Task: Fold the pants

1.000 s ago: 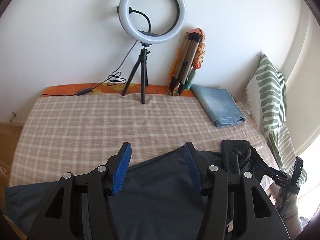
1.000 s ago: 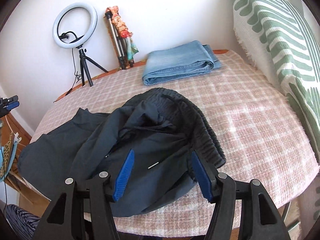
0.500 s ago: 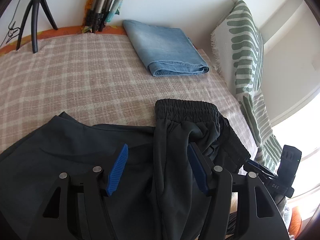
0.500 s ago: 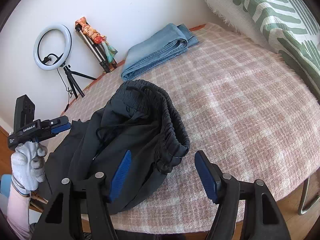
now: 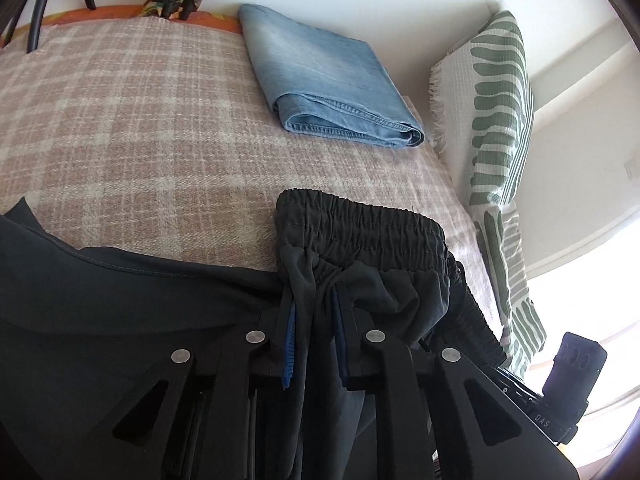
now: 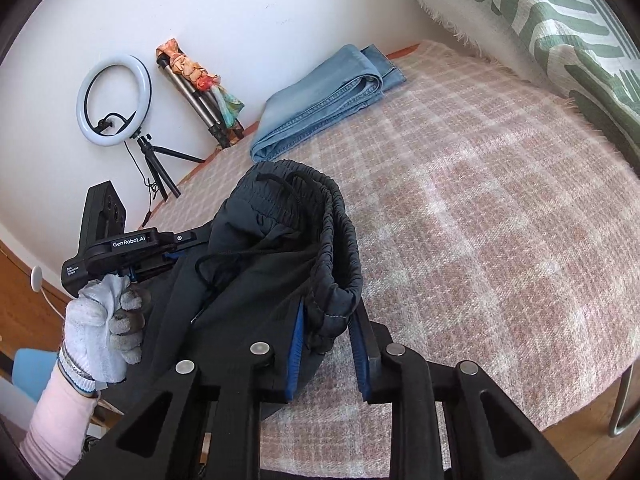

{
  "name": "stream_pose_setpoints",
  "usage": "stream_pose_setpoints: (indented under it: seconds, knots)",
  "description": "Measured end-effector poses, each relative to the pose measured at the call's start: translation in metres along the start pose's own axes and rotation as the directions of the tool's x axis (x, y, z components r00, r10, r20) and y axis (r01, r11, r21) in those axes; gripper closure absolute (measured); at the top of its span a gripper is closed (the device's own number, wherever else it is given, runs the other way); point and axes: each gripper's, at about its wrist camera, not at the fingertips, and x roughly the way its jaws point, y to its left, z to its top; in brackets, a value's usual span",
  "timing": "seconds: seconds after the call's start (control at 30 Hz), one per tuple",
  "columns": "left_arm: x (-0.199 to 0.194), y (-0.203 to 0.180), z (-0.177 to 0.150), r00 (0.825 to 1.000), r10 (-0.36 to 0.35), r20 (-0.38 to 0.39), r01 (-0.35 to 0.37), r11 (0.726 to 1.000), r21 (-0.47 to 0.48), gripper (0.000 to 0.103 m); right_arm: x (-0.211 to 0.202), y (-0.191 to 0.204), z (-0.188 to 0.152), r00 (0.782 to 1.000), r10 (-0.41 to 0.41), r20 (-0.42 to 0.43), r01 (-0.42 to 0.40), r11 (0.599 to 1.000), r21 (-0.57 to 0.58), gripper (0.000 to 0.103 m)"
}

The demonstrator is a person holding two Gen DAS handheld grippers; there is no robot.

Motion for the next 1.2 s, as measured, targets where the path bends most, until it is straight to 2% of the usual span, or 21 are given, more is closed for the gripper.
stream_pose_setpoints:
  seconds: [0.2, 0.37, 0.43, 0.53, 0.6, 0.67, 0.73, 0.8, 0.83, 0.87, 1.0, 1.1, 1.2]
  knots:
    - [-0.015, -0.043, -0.012, 0.998, -0.044, 0.047, 0.038, 0.991, 0.13, 0.096, -0.013, -0.01, 0.0, 0.999, 0.013, 0.034, -0.015, 0.999, 0.049, 0.076]
    - [-0.027, -0.091, -0.032, 0.993, -0.102, 0.054, 0.083, 0.956, 0.28, 0.099, -0.017, -0.014, 0.0, 0.998, 0.029, 0.048, -0.032, 0.996, 0.08, 0.077]
    - [-0.027, -0.11, -0.042, 0.992, -0.126, 0.031, 0.108, 0.933, 0.342, 0.099, -0.019, -0.017, 0.0, 0.998, 0.045, 0.054, -0.05, 0.994, 0.101, 0.076]
    - [-0.014, -0.131, -0.058, 0.988, -0.15, -0.043, 0.154, 0.904, 0.399, 0.099, -0.031, -0.027, 0.002, 0.994, 0.044, 0.099, -0.058, 0.988, 0.143, 0.076]
    - [0.001, -0.14, -0.069, 0.986, -0.14, -0.092, 0.166, 0.89, 0.425, 0.099, -0.041, -0.037, 0.003, 0.99, 0.04, 0.134, -0.064, 0.982, 0.18, 0.072]
    - [0.015, -0.145, -0.081, 0.986, -0.111, -0.121, 0.154, 0.876, 0.456, 0.099, -0.049, -0.046, 0.004, 0.986, 0.031, 0.162, -0.066, 0.974, 0.215, 0.06]
    - [0.025, -0.147, -0.09, 0.985, -0.091, -0.145, 0.15, 0.868, 0.474, 0.099, -0.053, -0.052, 0.004, 0.983, 0.052, 0.176, -0.093, 0.969, 0.23, 0.058]
    - [0.028, -0.147, -0.095, 0.983, -0.09, -0.159, 0.157, 0.866, 0.476, 0.099, -0.053, -0.051, 0.004, 0.981, 0.086, 0.174, -0.125, 0.966, 0.227, 0.047]
    - [0.029, -0.147, -0.096, 0.981, -0.09, -0.17, 0.161, 0.866, 0.473, 0.099, -0.051, -0.05, 0.004, 0.983, 0.089, 0.161, -0.124, 0.968, 0.22, 0.034]
    - [0.029, -0.146, -0.097, 0.979, -0.093, -0.184, 0.17, 0.866, 0.469, 0.099, -0.047, -0.047, 0.003, 0.986, 0.083, 0.144, -0.112, 0.971, 0.211, 0.027]
    - [0.005, -0.136, -0.096, 0.984, -0.081, -0.16, 0.147, 0.878, 0.456, 0.099, -0.025, -0.044, -0.001, 0.994, 0.085, 0.072, -0.098, 0.973, 0.208, 0.027]
    - [-0.021, -0.118, -0.088, 0.994, -0.047, -0.097, 0.086, 0.89, 0.449, 0.099, -0.009, -0.051, -0.001, 0.996, 0.079, 0.031, -0.084, 0.967, 0.24, 0.026]
    - [-0.049, -0.092, -0.078, 1.0, 0.011, -0.024, 0.0, 0.904, 0.427, 0.099, 0.003, -0.058, 0.001, 0.992, 0.127, 0.015, -0.126, 0.952, 0.28, 0.026]
